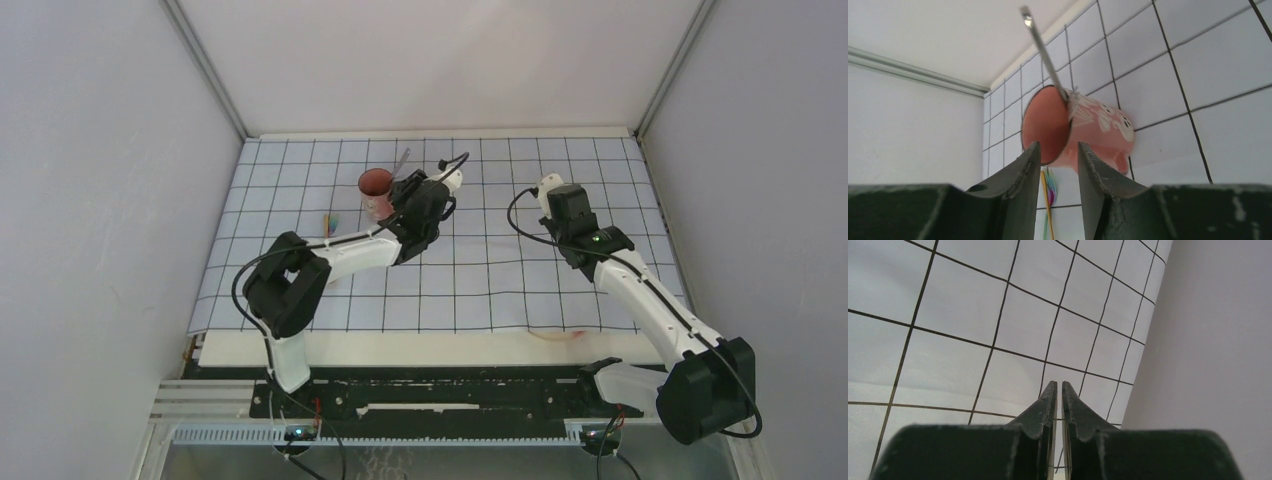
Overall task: Set the dinner table for one person
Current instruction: Pick up the spoon from the napkin.
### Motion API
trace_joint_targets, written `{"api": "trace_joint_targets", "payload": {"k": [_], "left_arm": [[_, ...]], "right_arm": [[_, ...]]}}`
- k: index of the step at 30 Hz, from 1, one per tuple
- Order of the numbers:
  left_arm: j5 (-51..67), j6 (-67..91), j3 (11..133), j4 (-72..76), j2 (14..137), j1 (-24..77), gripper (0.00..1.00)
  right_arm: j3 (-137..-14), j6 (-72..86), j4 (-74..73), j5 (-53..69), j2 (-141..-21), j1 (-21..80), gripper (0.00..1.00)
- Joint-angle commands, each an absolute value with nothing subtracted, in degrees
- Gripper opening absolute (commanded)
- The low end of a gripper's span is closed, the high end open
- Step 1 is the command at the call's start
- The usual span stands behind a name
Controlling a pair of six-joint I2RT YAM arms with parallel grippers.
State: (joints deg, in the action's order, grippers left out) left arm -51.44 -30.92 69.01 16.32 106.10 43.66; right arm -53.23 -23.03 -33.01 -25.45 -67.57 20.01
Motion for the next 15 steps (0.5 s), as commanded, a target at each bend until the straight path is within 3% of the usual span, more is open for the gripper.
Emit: {"api": "trace_joint_targets", "payload": {"k": [1,15], "left_arm": [[-47.9,-23.1,74.5,8.6,105.8,43.8,0.37],[-46.2,-24.3,77.8,11.2,110.6,41.1,0.38]], "right_arm": [[-56.2,-23.8,-33.2,-27.8,-66.2,20.5,0.14],[-56.4,-24.1,-33.8,-28.2,-65.8,20.6,0.14]]}}
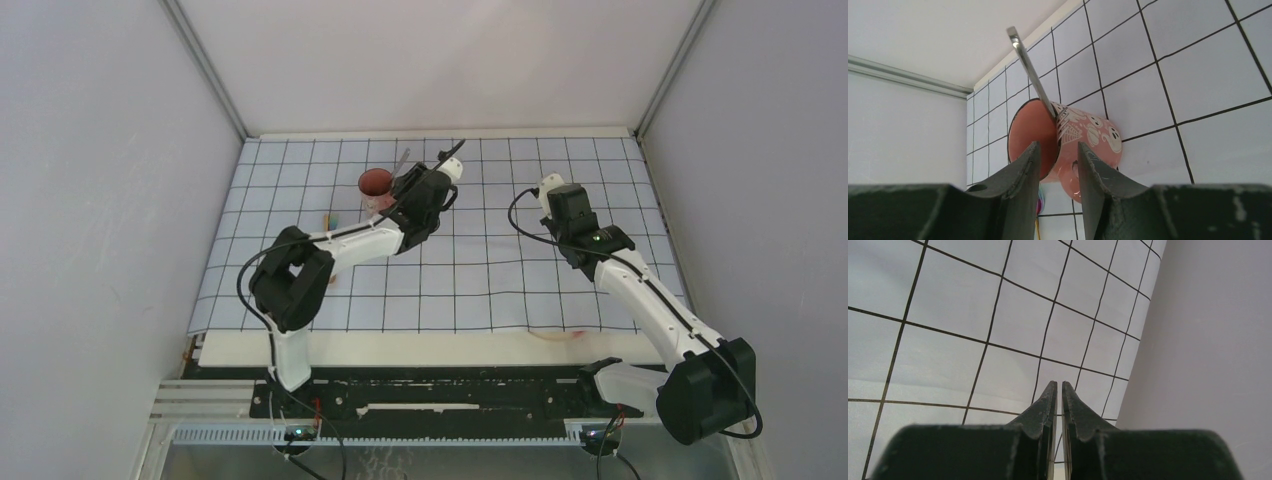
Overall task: Set the dinner table for one person
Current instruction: Pick up the spoon from the napkin.
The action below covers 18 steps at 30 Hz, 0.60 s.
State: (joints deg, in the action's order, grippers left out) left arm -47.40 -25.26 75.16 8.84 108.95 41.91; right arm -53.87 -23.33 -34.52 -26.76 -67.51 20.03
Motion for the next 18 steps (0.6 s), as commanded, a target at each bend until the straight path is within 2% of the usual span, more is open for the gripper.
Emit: {"api": "trace_joint_targets", "payload": {"k": [1,18], "left_arm": [[-46.0,-24.4,78.1,11.1,111.1,40.9,0.38],[-45.2,-31.5,80.5,18.0,113.4,38.4,0.39]], "right_arm": [[-56.3,-24.2,-33.8,-28.2,-65.9,20.6,0.14],[-56.3,-24.9,-32.3,-29.5,-68.8,20.7,0.13]]}}
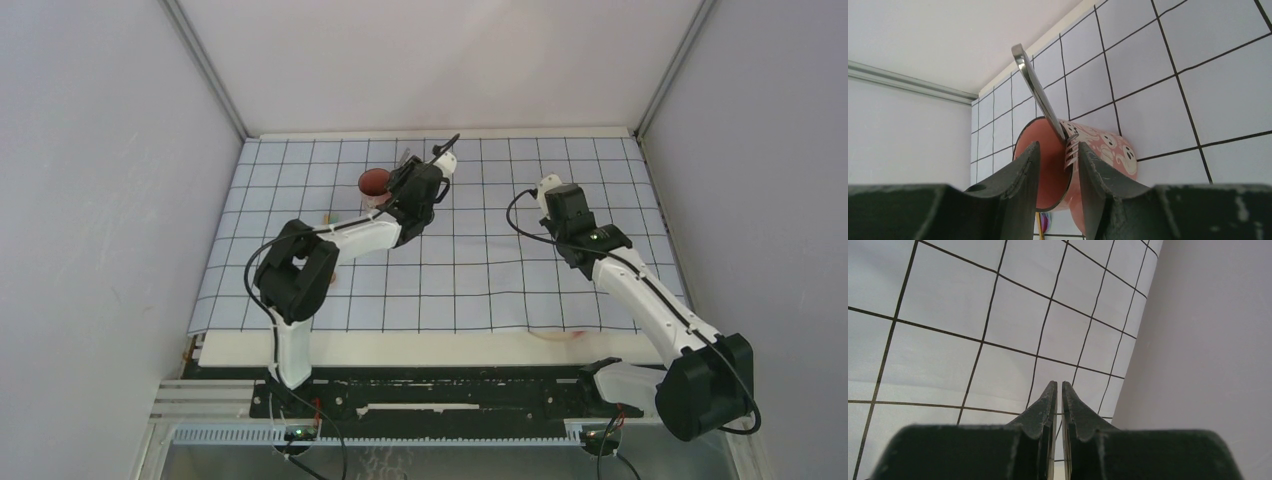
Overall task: Set the dinner table for one person
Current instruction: Pick up the spoon from the napkin.
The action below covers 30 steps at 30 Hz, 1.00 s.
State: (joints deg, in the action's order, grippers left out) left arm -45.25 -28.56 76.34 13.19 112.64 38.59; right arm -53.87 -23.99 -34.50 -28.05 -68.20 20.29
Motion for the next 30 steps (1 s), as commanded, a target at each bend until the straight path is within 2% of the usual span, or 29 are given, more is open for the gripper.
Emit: {"api": "trace_joint_targets", "payload": {"k": [1,11,18,25,28,30], "left_arm": [[-45.1,-31.8,80.9,18.2,113.8,38.2,0.39],[-44.6,-32.6,83.5,18.8,117.0,36.3,0.38],[-45.3,-33.1,83.9,18.6,116.6,35.3,0.33],[-46.3,-32.7,83.2,17.7,115.7,35.2,0.21],[-46.4,-32.9,83.1,17.5,115.6,35.2,0.02],[-46.0,-33.1,83.5,16.8,115.8,35.1,0.00]], "right_arm": [[-56.4,-25.0,-32.1,-29.8,-68.9,20.7,0.13],[-57.0,-25.2,-32.4,-30.9,-68.7,20.8,0.13],[-57.0,-24.9,-32.5,-30.7,-68.7,20.8,0.13],[-57.0,-25.0,-32.2,-30.8,-69.0,20.8,0.12],[-57.0,-24.7,-32.2,-30.5,-69.0,20.8,0.12],[-57.0,-24.7,-32.4,-30.5,-69.1,20.9,0.12]]}}
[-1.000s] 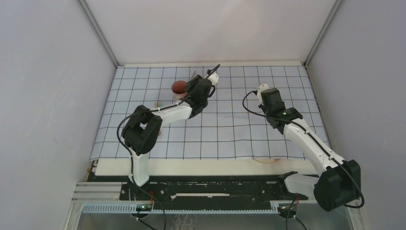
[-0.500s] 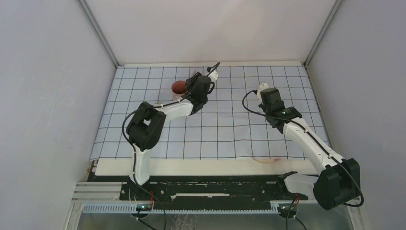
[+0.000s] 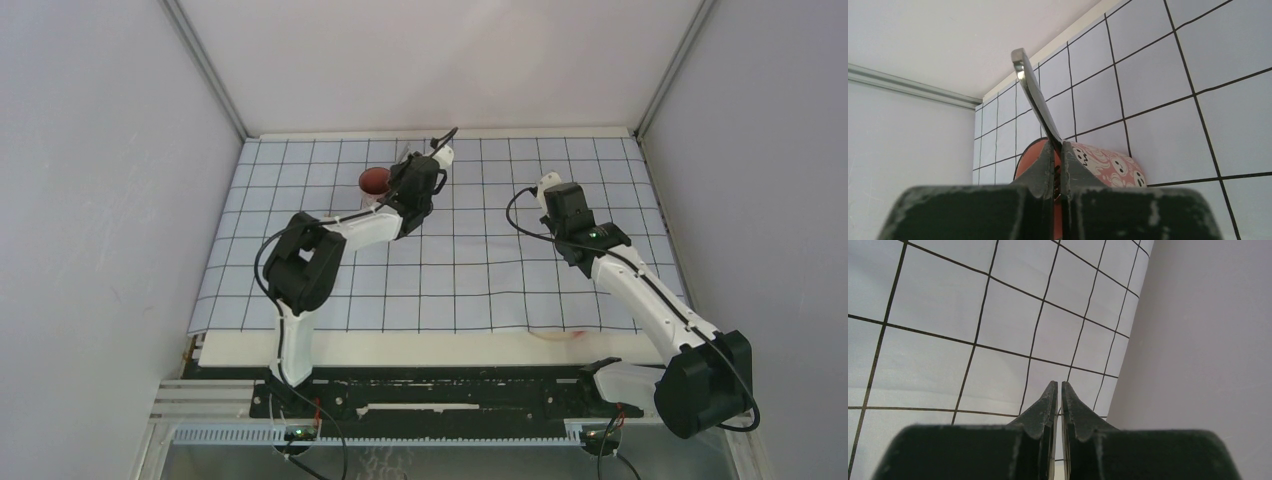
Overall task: Set the dinner table for one person
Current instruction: Pick up the spoon from the napkin.
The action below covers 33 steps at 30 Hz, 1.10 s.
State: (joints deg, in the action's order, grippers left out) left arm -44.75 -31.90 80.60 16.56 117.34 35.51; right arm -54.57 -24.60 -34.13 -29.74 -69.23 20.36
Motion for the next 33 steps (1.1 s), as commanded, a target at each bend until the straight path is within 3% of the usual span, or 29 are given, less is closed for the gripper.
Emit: {"api": "trace_joint_targets", "payload": {"k": [1,23,33], "left_arm": [[-46.0,-32.9,83.7,16.6,115.9,35.1,0.00],[-50.3,-44.3,81.9,25.3,110.4,35.3,0.00],[-50.9,-43.4,83.0,21.7,106.7,35.6,0.00]], "right_arm": [[-57.0,-24.6,-32.4,-30.5,-69.0,20.9,0.12],[-56.9,-24.2,-32.1,-29.6,-70.2,20.7,0.12],[-57.0,-24.7,-31.9,-29.8,-70.2,20.8,0.11]]}}
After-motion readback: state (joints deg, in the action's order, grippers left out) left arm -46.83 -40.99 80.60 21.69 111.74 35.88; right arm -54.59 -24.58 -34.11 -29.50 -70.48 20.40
